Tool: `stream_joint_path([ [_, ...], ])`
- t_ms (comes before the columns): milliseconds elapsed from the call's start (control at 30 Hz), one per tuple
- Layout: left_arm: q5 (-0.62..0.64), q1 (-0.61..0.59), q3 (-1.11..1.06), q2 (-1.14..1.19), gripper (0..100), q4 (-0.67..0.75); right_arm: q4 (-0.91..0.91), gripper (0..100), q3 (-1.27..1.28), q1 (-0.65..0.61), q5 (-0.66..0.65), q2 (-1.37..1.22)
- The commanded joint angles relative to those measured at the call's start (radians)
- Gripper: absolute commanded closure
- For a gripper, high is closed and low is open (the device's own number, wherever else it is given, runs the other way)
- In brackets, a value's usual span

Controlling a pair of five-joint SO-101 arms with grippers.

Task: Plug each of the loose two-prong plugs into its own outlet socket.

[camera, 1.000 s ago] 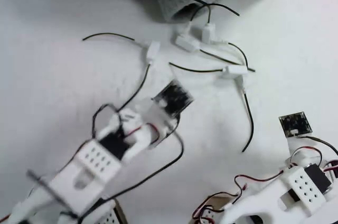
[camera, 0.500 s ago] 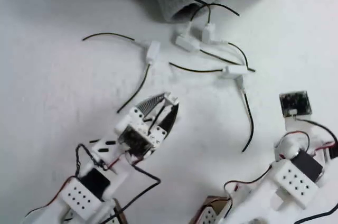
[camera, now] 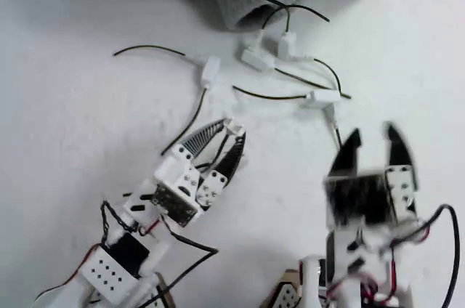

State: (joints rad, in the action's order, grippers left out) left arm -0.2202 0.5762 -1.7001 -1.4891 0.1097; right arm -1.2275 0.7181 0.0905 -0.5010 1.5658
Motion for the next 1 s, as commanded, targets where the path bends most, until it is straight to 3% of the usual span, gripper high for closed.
stream_joint_path([
  [0,0.008,-0.005,0.0,-0.019,98,0.083,0.077,96.7,-0.041,-0.188,0.104,0.048],
  [133,0.008,-0.01,0.0,-0.019,98,0.199,0.127,98.0,-0.048,-0.389,0.215,0.093],
  [367,0.006,-0.004,0.0,-0.019,98,0.397,0.143,98.1,-0.048,-0.682,0.184,0.142],
  [567,0.006,-0.004,0.0,-0.019,98,0.404,0.151,98.1,-0.041,-0.797,0.181,0.081],
  [967,0.002,-0.01,0.0,-0.019,98,0.404,0.165,98.1,-0.325,-0.872,0.115,-0.469],
])
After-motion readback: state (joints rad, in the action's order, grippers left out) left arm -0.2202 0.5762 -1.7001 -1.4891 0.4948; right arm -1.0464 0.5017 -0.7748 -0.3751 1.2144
